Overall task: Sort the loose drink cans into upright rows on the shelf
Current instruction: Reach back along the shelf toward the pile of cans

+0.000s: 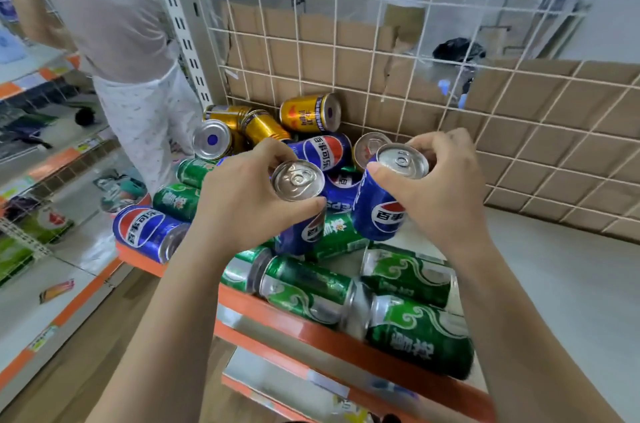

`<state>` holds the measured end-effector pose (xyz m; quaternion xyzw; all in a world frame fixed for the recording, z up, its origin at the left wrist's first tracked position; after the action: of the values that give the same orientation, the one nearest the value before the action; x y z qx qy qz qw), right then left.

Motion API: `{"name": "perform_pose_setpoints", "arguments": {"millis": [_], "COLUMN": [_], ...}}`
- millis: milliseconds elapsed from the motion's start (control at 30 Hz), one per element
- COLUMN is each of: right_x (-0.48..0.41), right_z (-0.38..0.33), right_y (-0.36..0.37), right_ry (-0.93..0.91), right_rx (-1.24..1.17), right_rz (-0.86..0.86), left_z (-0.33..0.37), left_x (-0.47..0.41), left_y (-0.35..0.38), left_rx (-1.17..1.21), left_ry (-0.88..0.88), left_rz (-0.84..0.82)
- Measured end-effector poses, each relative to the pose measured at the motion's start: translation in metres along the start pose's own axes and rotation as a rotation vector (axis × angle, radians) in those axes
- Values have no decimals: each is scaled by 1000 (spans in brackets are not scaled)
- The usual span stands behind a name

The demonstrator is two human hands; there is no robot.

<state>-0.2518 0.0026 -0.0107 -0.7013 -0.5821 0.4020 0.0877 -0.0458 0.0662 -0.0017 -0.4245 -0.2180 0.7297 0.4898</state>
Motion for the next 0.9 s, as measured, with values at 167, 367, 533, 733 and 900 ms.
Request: {"name": "perform_pose_setpoints", "arguments": {"millis": [167,367,533,733,900], "right_x": [17,56,105,171,235], "right_z": [16,41,66,105,153], "right_y": [-29,-84,-148,-239,-332], "right_ry": [84,272,446,608,704], "right_rx": [80,152,270,412,509], "right_rz": [46,209,345,520,599], "left_z": [25,69,133,233,334], "left_x": [-5,-6,15,63,123], "left_y": [24,67,113,167,223], "left_rx": [303,481,541,586,623], "left_ry": [53,181,328,462,557], "left_rz": [-39,-202,-352,-559,-659]}}
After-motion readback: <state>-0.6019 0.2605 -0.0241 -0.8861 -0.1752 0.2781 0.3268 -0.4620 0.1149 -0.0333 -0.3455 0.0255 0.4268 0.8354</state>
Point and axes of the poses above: each hand's wrist, its own x-axis away from the middle knuckle, its own y-axis out of the palm, z = x × y, the point moved 4 cm from there along -x, towards the middle knuckle, and after that the axes turned 4 degrees about x, right-handed, at the moved point
